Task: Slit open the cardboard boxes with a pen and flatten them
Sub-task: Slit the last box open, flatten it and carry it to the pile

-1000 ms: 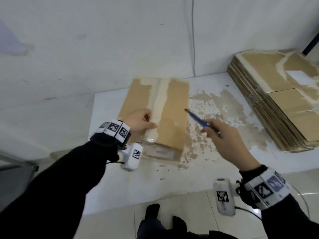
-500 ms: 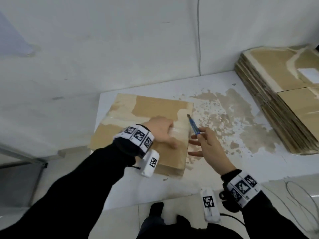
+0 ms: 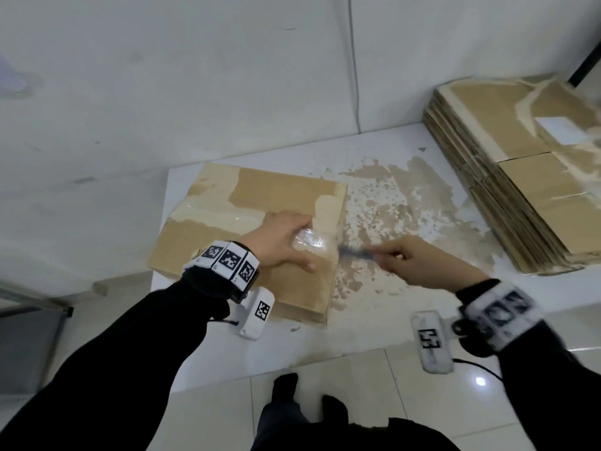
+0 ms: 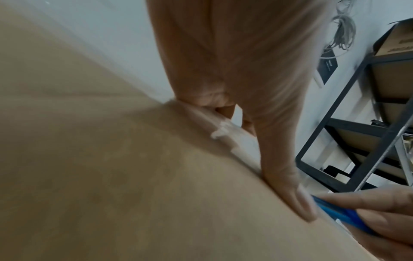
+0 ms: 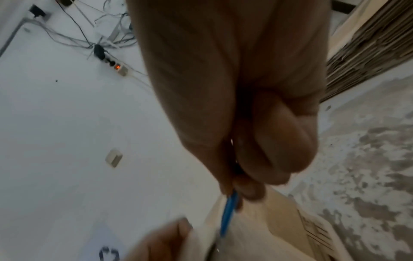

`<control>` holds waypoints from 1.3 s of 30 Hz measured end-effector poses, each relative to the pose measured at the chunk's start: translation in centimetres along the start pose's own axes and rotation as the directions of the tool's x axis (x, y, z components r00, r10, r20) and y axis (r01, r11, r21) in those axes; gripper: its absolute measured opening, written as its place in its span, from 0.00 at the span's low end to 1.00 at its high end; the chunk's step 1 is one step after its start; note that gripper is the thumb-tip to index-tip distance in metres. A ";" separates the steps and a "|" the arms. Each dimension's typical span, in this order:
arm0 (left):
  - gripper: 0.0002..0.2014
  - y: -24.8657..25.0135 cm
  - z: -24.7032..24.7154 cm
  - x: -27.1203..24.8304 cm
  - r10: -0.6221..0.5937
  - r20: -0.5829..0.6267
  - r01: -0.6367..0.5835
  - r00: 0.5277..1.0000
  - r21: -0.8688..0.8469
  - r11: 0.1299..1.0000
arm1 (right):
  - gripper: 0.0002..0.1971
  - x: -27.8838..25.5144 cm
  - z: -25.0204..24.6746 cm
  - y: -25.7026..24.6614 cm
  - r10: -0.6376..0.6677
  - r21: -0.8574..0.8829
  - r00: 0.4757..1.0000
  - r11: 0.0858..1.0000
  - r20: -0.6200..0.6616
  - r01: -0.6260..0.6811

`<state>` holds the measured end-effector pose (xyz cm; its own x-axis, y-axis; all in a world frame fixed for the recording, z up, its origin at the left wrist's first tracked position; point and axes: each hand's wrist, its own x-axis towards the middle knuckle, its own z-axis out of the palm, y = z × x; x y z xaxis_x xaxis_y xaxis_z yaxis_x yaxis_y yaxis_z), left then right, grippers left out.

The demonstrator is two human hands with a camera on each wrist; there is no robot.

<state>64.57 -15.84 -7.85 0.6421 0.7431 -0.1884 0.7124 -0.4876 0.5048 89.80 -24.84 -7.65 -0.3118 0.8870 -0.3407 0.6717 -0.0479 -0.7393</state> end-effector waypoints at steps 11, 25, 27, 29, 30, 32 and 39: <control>0.40 1.7 1.3 -1.7 -0.213 -0.026 0.213 0.977 0.251 0.944 | 0.16 -2.2 -1.4 1.6 -0.066 0.097 0.954 0.990 -0.293 0.098; 0.18 1.3 0.8 2.2 -0.739 0.130 0.403 0.661 -0.892 0.203 | 0.17 -0.1 2.9 1.3 -0.212 -0.330 0.904 0.940 -0.372 0.085; 0.15 1.7 1.6 2.4 -0.785 0.066 0.332 0.616 -0.925 0.183 | 0.18 0.0 3.0 1.4 -0.235 -0.366 0.885 0.927 -0.402 0.080; 0.15 1.8 2.1 2.6 -0.796 0.008 0.319 0.605 -0.919 0.233 | 0.17 0.2 3.1 1.6 -0.246 -0.402 0.867 0.914 -0.433 0.059; 0.16 1.8 2.2 2.7 -0.787 -0.017 0.322 0.617 -0.907 0.272 | 0.17 0.3 3.3 1.7 -0.261 -0.437 0.857 0.898 -0.445 0.047; 0.16 1.8 2.5 2.5 -0.763 -0.064 0.329 0.643 -0.877 0.351 | 0.16 0.9 3.8 1.5 -0.283 -0.503 0.826 0.865 -0.488 -0.001; 0.13 1.4 2.4 1.5 -0.712 -0.132 0.225 0.689 -0.895 0.384 | 0.19 4.8 0.1 4.8 0.069 -0.185 0.713 0.944 -0.698 -0.272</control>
<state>67.18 -16.45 -9.45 -0.1020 0.9202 -0.3779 0.1644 0.3902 0.9059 91.45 -20.83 -12.83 0.2927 0.9497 0.1116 0.8435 -0.2015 -0.4979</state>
